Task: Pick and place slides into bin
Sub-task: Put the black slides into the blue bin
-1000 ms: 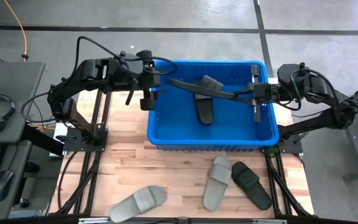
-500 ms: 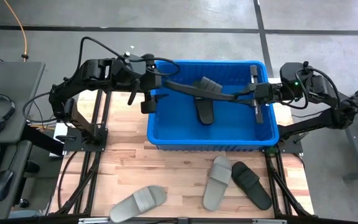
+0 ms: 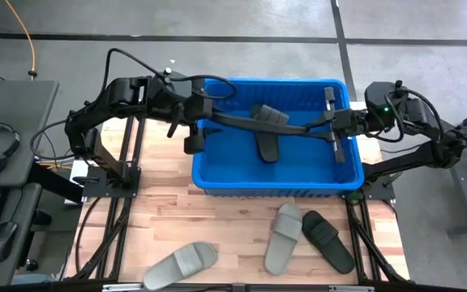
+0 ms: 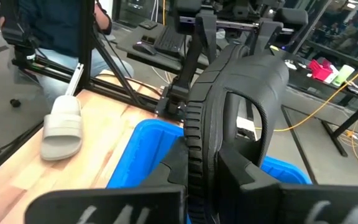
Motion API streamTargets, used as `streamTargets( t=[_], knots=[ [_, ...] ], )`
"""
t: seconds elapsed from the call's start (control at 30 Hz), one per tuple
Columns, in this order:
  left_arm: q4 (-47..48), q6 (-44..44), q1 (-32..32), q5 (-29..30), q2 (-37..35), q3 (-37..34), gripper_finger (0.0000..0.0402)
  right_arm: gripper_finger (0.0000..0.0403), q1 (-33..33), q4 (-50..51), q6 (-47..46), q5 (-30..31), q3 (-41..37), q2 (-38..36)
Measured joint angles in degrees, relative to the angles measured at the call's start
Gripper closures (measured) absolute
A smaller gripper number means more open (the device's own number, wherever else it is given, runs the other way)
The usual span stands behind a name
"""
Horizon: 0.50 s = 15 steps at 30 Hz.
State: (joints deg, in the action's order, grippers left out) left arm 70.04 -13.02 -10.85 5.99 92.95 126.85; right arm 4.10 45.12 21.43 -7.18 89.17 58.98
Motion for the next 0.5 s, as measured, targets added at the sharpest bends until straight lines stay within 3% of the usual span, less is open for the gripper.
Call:
streamTargets(
  t=[0.5],
  knots=[
    [0.1,0.3,0.1,-1.2,0.0,0.0,0.0314,0.0389,0.0,-0.9,-0.6,-1.7,0.0,0.0]
  ],
)
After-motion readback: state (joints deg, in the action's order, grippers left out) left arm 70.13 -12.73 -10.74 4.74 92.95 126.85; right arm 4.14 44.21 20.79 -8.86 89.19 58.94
